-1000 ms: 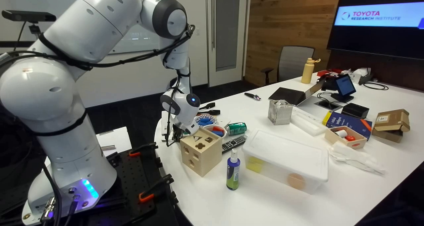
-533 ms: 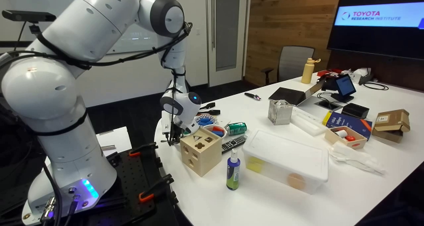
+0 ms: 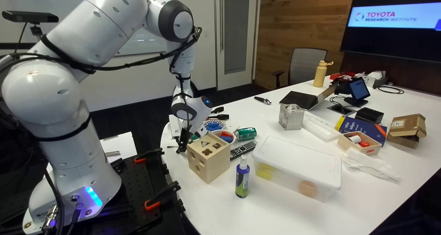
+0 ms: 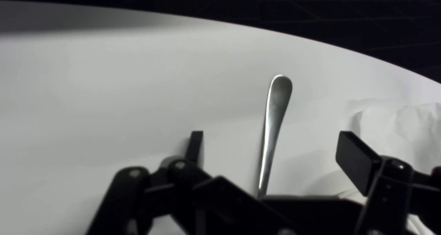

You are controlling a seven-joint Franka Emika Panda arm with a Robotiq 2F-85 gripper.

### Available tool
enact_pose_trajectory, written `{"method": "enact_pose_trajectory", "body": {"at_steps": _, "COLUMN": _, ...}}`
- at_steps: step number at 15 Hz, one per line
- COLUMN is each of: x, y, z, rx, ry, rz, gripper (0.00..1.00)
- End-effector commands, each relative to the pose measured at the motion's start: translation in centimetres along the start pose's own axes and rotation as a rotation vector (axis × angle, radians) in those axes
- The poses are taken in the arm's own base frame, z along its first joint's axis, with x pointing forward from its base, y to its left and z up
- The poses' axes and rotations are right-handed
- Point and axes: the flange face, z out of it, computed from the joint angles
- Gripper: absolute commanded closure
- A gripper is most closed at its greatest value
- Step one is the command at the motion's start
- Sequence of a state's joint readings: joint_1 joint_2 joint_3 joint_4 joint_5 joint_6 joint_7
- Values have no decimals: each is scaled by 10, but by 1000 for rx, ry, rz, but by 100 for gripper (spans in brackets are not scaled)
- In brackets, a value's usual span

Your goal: Use the spoon to stir the contents in the mug

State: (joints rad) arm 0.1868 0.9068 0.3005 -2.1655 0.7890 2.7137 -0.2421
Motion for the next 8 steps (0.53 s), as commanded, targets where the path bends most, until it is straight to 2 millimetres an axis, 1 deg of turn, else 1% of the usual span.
{"method": "enact_pose_trajectory", "body": {"at_steps": 1, "x": 16, "y": 1, "z": 9, "rx": -4, "ry": -78, "rz": -2, "gripper": 28}}
{"method": "enact_pose_trajectory", "body": {"at_steps": 6, "x": 27, "y": 6, "z": 9, "rx": -27, "ry": -129, "rz": 6, "gripper": 66}}
{"method": "enact_pose_trajectory", "body": {"at_steps": 8, "x": 30, "y": 5, "z": 9, "rx": -36, "ry": -143, "rz": 18, "gripper": 81}}
